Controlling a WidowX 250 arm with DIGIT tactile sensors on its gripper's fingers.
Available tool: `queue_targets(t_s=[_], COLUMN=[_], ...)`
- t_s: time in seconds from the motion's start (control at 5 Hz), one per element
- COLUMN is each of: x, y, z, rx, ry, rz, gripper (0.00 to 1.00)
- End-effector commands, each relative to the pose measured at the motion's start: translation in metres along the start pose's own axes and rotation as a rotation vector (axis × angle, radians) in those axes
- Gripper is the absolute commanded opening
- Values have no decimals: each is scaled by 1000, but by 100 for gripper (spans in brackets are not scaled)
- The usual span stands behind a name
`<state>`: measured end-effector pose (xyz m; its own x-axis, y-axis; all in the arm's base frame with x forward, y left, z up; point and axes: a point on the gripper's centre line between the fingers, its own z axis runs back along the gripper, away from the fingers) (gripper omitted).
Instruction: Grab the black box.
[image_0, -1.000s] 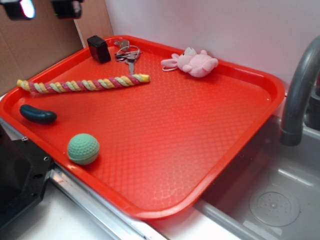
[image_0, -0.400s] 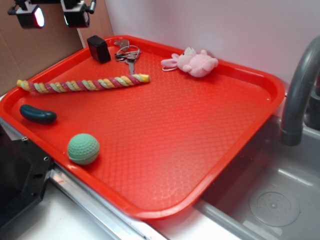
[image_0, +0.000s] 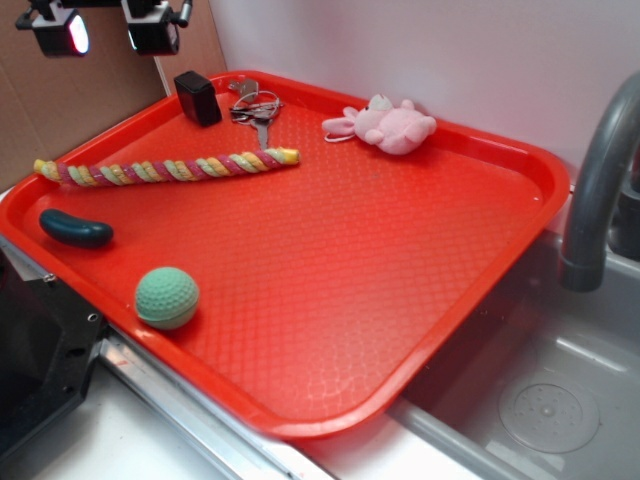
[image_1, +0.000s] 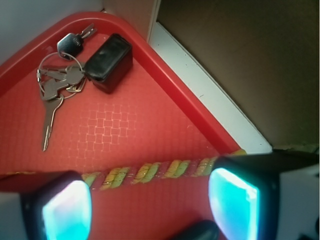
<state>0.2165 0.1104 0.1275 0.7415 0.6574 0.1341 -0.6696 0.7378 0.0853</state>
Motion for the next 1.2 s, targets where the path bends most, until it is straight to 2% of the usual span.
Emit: queue_targets(t_s=[0.0,0.2,0.4,0.8,1.0], x=[34,44,62,70,73], y=[-23,-29,-21,10,12], z=[-24,-39,-58,-84,-86], rx=[-36,25,67,62,63], ry=[-83,-124,-120,-175,-167], rz=[126,178,166,160,169], gripper=[100,100,100,100,100])
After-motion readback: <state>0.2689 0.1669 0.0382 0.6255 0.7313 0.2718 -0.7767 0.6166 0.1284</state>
